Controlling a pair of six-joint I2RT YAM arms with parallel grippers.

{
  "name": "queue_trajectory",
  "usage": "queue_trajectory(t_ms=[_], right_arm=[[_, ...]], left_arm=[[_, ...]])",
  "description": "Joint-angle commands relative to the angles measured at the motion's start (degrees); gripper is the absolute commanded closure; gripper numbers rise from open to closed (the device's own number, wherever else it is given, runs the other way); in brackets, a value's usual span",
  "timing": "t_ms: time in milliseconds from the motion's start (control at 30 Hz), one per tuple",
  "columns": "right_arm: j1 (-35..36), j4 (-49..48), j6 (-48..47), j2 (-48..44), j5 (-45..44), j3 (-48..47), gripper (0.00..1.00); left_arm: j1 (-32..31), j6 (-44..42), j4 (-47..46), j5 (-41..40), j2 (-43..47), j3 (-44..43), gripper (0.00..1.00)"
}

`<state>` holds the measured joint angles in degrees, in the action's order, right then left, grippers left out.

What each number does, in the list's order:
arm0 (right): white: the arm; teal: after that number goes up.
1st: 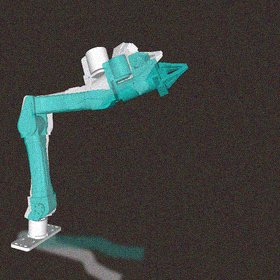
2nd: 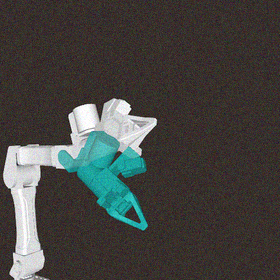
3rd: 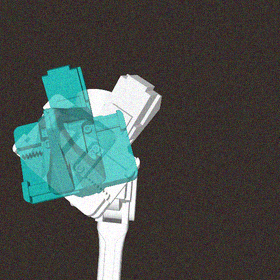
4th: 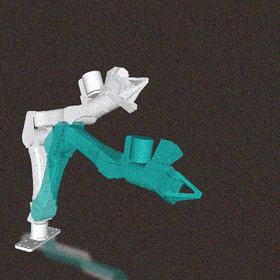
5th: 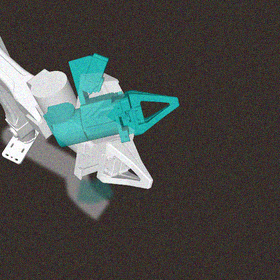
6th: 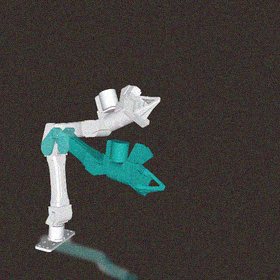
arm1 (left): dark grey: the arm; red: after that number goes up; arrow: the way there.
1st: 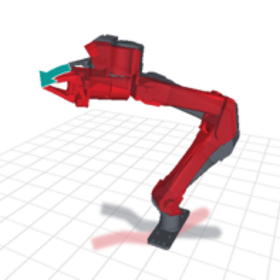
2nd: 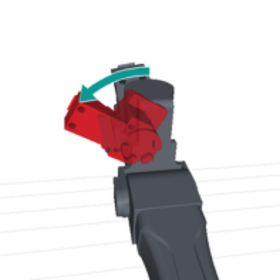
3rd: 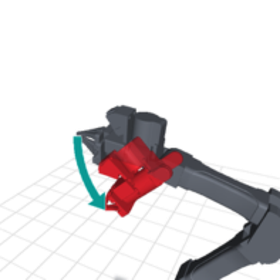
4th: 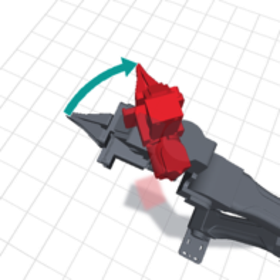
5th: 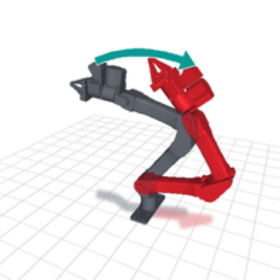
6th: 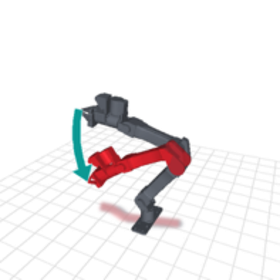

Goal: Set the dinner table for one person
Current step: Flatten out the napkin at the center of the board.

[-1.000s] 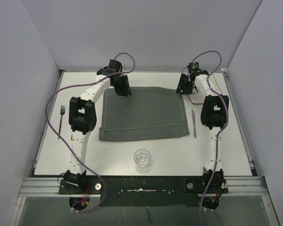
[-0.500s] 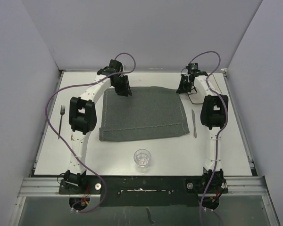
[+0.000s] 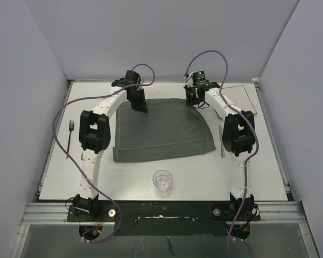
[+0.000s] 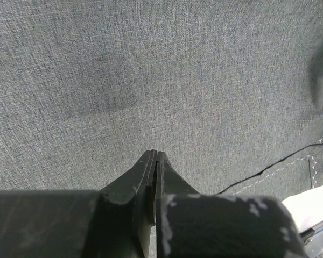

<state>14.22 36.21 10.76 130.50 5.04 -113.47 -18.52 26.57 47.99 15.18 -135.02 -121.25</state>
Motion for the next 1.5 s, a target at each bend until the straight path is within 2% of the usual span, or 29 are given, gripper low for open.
queue_trajectory(t_ms=[0,233,400,567,633,867,967,1233,1467], right_arm=[[6.45,-3.79,-9.7,-9.45,-3.44,5.15,0.99],[9.65,-0.52,-9.71,-11.05,-5.43,15.18,0.99],[10.15,7.32,-6.02,-5.7,-8.12,13.95,0.99],[10.7,9.69,-5.1,-3.08,1.42,13.73,0.99],[10.81,7.83,-4.31,-3.86,5.69,16.2,0.93],[10.08,-1.66,-0.01,-11.99,12.48,23.81,0.67],[8.83,-6.18,2.42,-17.33,16.61,26.3,0.6],[1.46,-13.02,11.05,-26.45,19.13,31.4,0.5],[-0.47,-9.18,11.4,-21.59,17.7,27.88,0.5]], left_arm=[[-0.46,0.23,0.93,-0.24,-2.36,-0.59,1.0],[-0.48,0.33,4.7,-0.9,-5.13,-3.97,1.0],[-0.74,0.67,7.12,-0.52,-7.48,-7.53,1.0],[-1.18,0.68,9.49,-0.84,-9.19,-10.62,1.0],[-1.16,0.59,9.79,-1.16,-9.29,-10.84,1.0],[-1.18,0.32,10.58,-1.22,-9.88,-11.11,1.0],[-1.21,0.15,11.1,-1.32,-10.33,-11.2,1.0],[-1.17,0.05,12.28,-1.83,-11.52,-11.19,1.0],[-1.48,0.41,12.77,-1.99,-12.19,-11.64,1.0]])
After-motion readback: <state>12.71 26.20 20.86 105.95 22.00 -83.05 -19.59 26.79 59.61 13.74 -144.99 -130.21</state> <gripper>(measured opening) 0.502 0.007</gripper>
